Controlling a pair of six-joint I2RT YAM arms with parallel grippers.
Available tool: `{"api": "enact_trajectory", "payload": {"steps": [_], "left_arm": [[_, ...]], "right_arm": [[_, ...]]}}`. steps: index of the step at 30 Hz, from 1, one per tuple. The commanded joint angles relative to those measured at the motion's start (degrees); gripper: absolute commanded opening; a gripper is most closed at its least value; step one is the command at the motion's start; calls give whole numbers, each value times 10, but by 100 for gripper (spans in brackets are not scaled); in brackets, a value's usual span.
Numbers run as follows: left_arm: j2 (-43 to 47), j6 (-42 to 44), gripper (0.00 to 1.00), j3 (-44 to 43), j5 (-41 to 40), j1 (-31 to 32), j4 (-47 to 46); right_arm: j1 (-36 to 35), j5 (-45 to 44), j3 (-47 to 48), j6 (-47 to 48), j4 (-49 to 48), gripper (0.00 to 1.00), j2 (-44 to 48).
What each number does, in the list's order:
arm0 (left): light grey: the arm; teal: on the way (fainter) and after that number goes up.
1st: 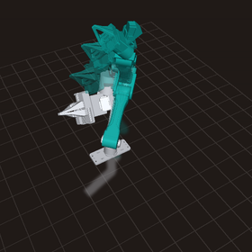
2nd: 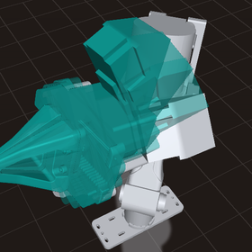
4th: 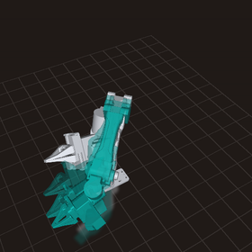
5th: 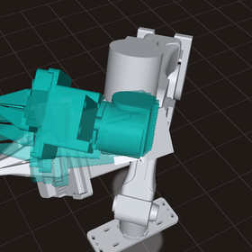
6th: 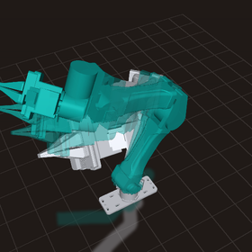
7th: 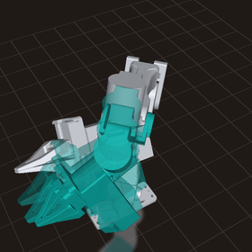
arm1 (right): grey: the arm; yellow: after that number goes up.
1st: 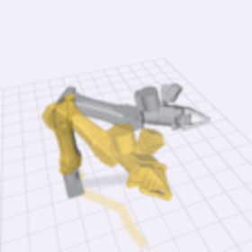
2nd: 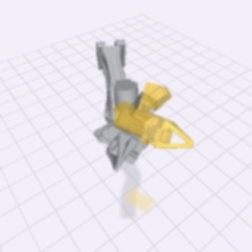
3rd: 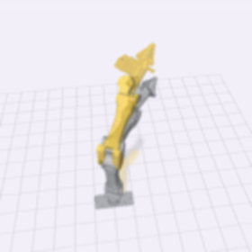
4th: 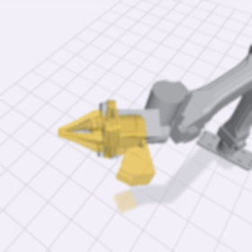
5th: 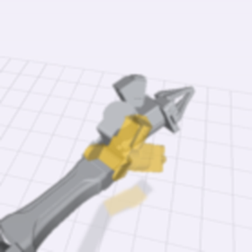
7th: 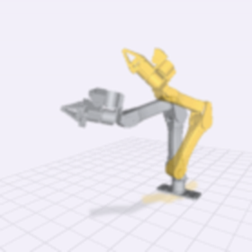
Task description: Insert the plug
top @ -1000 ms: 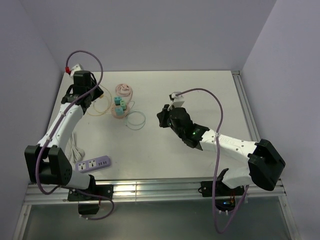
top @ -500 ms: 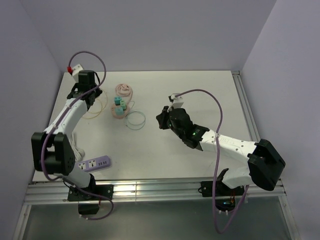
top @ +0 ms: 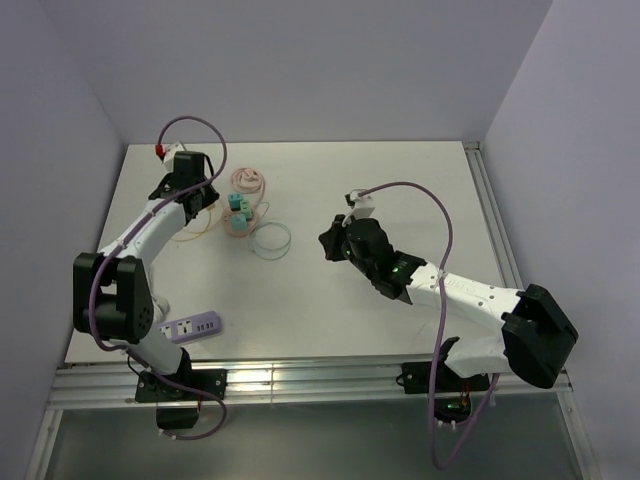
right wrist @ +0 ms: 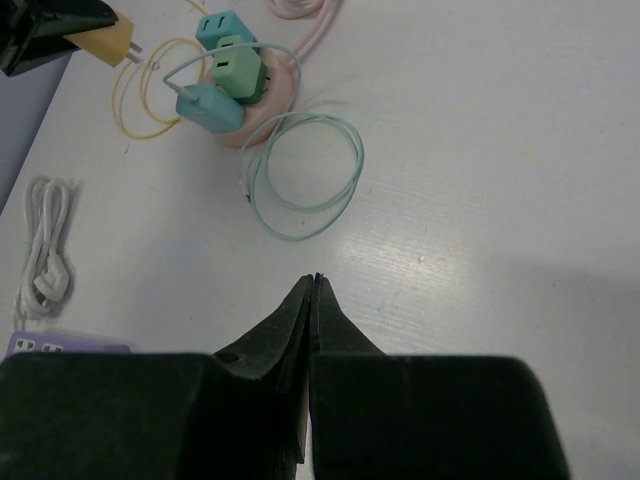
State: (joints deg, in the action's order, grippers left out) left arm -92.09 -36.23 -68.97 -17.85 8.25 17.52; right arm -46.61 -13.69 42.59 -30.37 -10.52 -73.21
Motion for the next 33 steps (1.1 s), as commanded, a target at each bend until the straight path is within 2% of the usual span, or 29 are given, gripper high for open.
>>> {"api": "enact_trajectory", "payload": {"steps": [1, 5, 15, 33], "left_arm": [[14, -9, 0, 12, 4, 19, -24], [18, -14, 0, 44, 19, 29, -56], [-6, -10, 0, 47, 26, 46, -75], [-43, 54, 0, 50, 65, 49, -105]], "right_arm": [[2, 9, -4, -4, -18, 0, 9], [3, 11, -7, -5, -19, 0, 6], [3, 10, -8, -6, -17, 0, 4], [4, 17, -6, -5, -13, 0, -1]]}}
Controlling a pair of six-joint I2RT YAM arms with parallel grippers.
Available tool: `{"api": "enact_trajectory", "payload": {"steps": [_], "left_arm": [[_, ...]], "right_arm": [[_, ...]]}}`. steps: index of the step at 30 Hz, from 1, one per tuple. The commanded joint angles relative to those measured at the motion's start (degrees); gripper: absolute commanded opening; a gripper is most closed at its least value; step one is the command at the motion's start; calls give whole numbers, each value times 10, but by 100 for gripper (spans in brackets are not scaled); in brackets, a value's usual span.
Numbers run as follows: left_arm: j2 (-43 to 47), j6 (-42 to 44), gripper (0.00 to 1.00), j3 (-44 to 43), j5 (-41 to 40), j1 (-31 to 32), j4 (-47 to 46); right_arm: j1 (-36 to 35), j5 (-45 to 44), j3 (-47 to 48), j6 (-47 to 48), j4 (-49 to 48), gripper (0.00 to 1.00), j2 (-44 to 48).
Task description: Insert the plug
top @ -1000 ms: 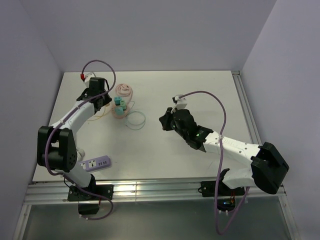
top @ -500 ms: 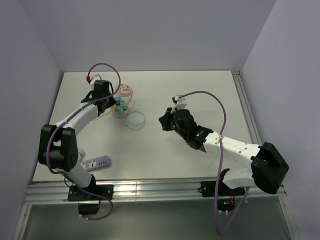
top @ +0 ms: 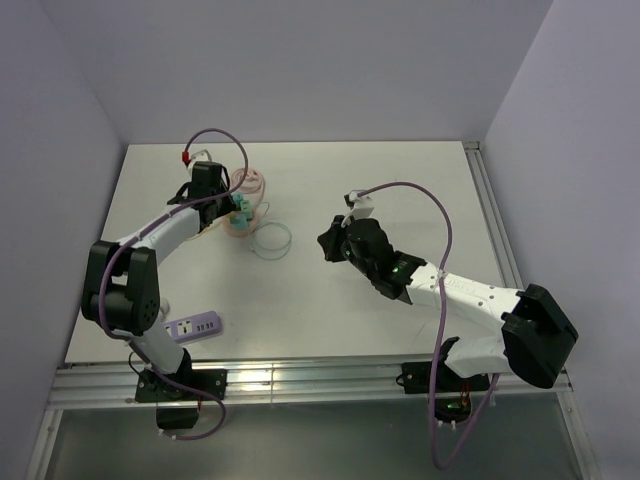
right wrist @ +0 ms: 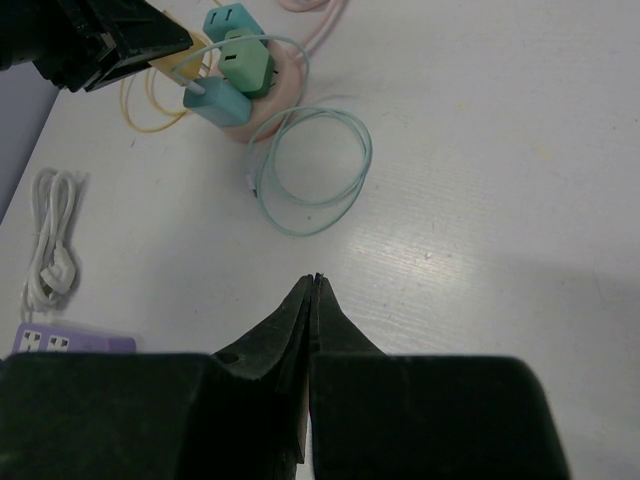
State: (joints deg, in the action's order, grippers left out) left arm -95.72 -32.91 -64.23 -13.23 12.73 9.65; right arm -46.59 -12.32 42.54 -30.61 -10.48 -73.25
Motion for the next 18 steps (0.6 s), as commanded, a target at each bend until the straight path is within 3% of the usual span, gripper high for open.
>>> {"api": "enact_trajectory", "payload": {"steps": [1, 18], "left_arm": [[-5, 21, 0, 5, 16, 5, -27], [-29, 29, 0, 4, -14, 6, -25]], "right_arm": [[4, 3, -6, -3, -15, 0, 0], [6, 5, -10, -3, -14, 0, -2]]}}
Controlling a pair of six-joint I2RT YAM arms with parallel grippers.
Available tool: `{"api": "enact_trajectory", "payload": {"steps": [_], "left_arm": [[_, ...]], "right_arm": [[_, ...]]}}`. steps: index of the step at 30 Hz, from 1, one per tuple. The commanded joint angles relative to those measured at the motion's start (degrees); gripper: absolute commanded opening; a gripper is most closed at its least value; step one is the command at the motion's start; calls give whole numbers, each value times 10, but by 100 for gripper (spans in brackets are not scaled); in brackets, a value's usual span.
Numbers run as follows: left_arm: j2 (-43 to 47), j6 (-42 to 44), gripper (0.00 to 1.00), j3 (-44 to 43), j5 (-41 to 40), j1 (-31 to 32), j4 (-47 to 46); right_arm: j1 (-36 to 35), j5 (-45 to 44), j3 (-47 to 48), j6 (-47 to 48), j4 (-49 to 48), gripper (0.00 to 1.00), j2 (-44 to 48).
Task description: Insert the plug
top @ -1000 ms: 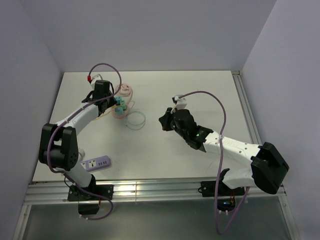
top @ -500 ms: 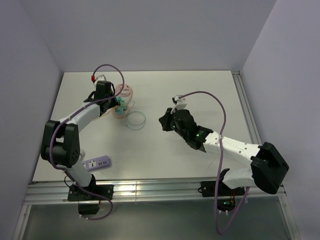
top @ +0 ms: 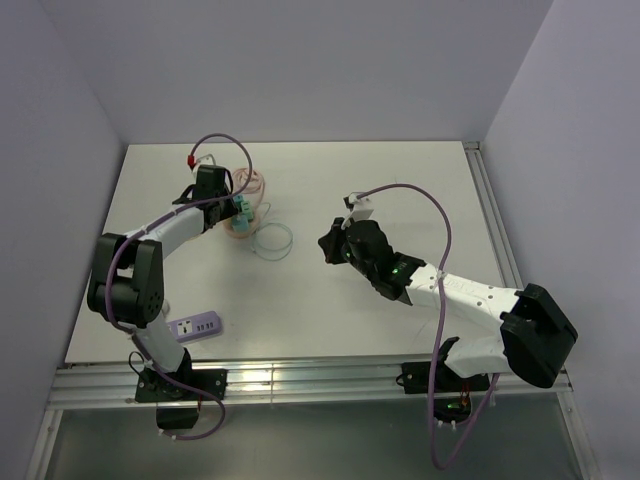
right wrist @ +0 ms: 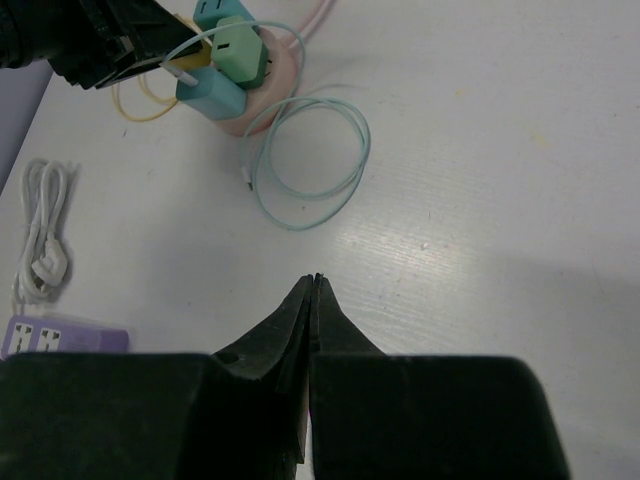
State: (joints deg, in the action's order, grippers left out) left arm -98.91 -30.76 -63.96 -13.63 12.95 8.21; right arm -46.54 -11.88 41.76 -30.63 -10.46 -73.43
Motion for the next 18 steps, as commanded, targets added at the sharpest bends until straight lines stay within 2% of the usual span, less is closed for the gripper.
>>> {"api": "enact_trajectory", "payload": {"steps": [1, 18], "left_arm": [[1, 8, 0, 2, -6, 4, -13], [-6, 27, 0, 18, -34, 11, -42]], "right_arm": [[6, 1, -3, -3, -15, 0, 0], [8, 9, -4, -7, -18, 0, -5]]}}
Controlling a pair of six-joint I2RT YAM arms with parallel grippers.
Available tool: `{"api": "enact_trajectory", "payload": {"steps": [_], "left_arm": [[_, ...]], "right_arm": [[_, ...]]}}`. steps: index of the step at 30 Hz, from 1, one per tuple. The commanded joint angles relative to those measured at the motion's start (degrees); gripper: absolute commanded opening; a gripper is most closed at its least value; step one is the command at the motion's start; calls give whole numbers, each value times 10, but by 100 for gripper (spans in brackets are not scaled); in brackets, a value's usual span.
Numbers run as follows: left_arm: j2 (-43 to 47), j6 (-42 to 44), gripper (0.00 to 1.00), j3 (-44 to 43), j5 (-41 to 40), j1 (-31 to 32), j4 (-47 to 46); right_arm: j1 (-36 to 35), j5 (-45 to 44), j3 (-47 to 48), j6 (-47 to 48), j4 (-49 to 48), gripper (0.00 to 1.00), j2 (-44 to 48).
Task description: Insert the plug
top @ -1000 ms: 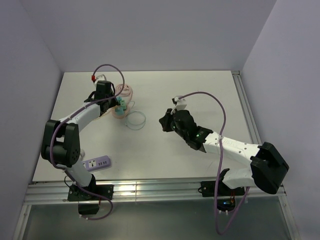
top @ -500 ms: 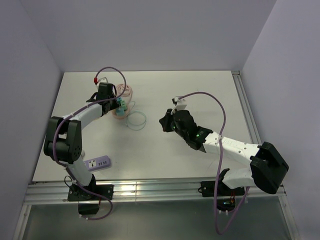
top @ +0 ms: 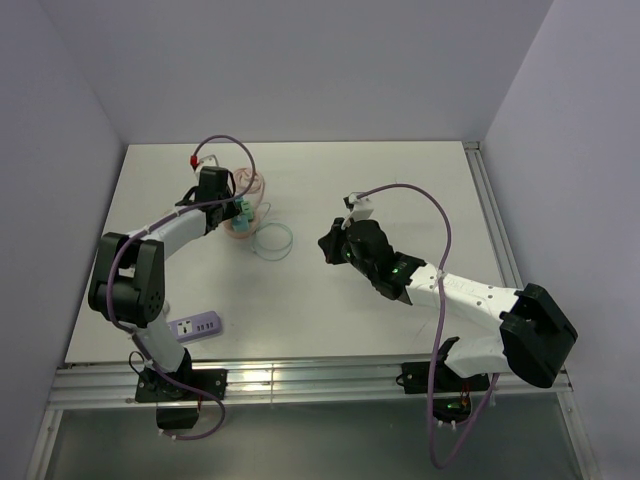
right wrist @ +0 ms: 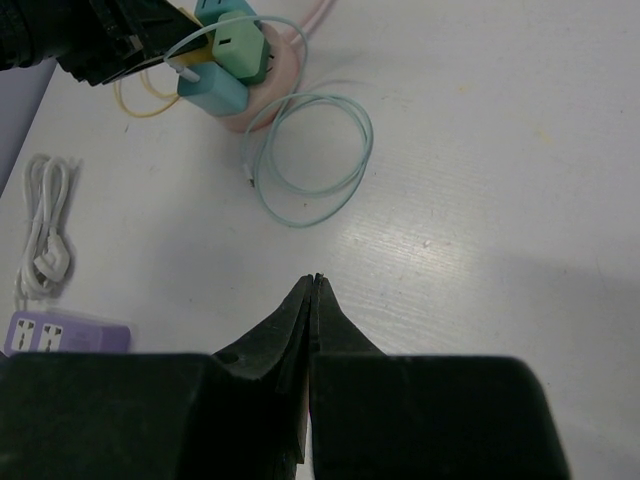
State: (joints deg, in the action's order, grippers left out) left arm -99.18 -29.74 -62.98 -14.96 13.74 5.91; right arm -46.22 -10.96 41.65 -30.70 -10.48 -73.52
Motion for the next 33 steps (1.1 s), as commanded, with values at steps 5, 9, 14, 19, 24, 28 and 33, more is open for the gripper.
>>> {"api": "enact_trajectory", "payload": {"steps": [5, 9, 14, 19, 24, 28, 33], "left_arm": [[-11, 20, 0, 11, -31, 7, -16], [-16, 20, 0, 9, -27, 11, -9], [-18, 23, 0, 6, -18, 20, 1], [-21, 34, 0, -2, -17, 24, 14], [-26, 56, 0, -8, 3, 24, 16], [-41, 80, 0, -15, 9, 25, 15], [-55, 87, 0, -16, 12, 30, 15]], "right_arm": [[4, 2, -3, -6, -18, 0, -3], [5, 6, -3, -7, -19, 0, -4], [5, 7, -4, -9, -22, 0, -3], [5, 9, -7, -9, -24, 0, -2], [5, 11, -6, -9, -24, 0, -1], [5, 11, -9, -9, -24, 0, 1], [5, 11, -10, -8, -25, 0, 1]]}}
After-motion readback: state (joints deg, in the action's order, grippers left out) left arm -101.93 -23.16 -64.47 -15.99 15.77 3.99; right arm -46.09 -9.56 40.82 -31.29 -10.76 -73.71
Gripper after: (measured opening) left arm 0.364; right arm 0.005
